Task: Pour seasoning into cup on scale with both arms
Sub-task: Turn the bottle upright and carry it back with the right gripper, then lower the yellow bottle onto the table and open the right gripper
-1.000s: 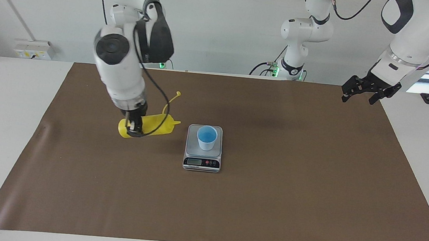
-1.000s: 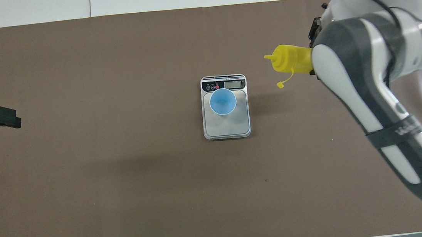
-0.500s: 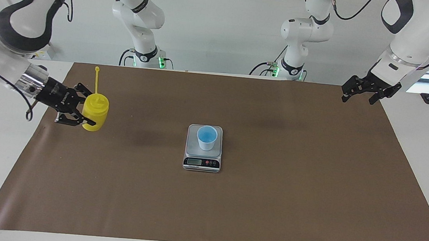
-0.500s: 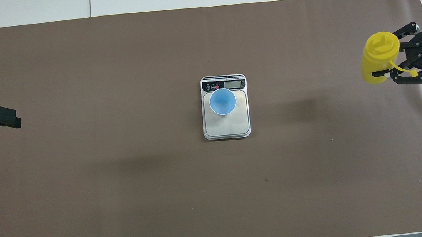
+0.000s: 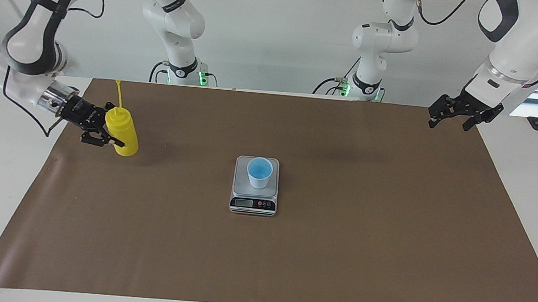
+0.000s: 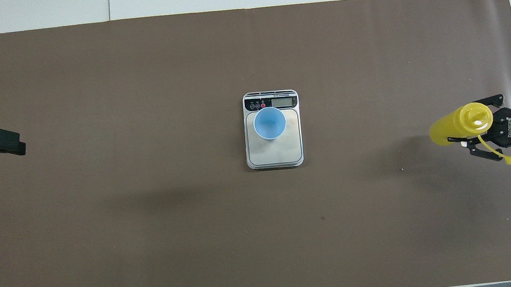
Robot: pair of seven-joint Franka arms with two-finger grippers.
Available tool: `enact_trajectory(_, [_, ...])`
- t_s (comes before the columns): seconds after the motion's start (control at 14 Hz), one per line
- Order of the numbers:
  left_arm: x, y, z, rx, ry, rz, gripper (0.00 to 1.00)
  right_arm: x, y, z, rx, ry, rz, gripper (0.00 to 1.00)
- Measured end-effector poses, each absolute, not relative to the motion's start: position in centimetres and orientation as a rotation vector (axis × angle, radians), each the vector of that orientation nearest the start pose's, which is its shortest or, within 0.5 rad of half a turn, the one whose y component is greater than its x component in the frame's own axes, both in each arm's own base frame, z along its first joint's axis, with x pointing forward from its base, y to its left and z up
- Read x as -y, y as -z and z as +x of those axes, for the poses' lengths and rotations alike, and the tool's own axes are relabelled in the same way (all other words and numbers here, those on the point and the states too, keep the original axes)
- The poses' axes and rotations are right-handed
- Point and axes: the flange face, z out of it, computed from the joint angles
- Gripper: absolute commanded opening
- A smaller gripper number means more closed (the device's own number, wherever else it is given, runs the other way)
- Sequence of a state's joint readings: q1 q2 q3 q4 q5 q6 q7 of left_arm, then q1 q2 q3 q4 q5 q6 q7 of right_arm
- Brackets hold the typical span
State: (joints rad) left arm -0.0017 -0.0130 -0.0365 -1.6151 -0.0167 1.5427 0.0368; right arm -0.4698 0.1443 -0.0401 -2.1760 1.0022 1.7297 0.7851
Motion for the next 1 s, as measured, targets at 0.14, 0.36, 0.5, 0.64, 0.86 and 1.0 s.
enact_trajectory(0.14, [2.3, -60.8, 54.6, -0.118, -0.094, -3.154, 1.0, 19.0, -28.9, 46.8, -1.66, -0.788, -1.38, 0.0])
enact_trajectory(0.36, [2.3, -60.8, 54.6, -0.118, -0.094, -3.154, 1.0, 19.0, -26.3, 47.0, -1.63, -0.795, -1.325, 0.0])
enact_trajectory(0.5, [2.3, -60.8, 54.6, -0.118, -0.094, -3.154, 1.0, 18.9, -25.8, 47.2, -1.626, -0.798, -1.3, 0.0])
enact_trajectory(0.64, [2.3, -60.8, 54.6, -0.118, -0.094, -3.154, 1.0, 18.9, -25.4, 47.3, -1.619, -0.795, -1.3, 0.0])
enact_trajectory(0.86, [2.3, -60.8, 54.6, -0.118, -0.094, -3.154, 1.0, 18.9, -25.2, 47.3, -1.62, -0.798, -1.298, 0.0])
enact_trajectory(1.0, [2.3, -60.8, 54.6, -0.118, -0.094, -3.154, 1.0, 19.0, -25.1, 47.3, -1.62, -0.798, -1.297, 0.0])
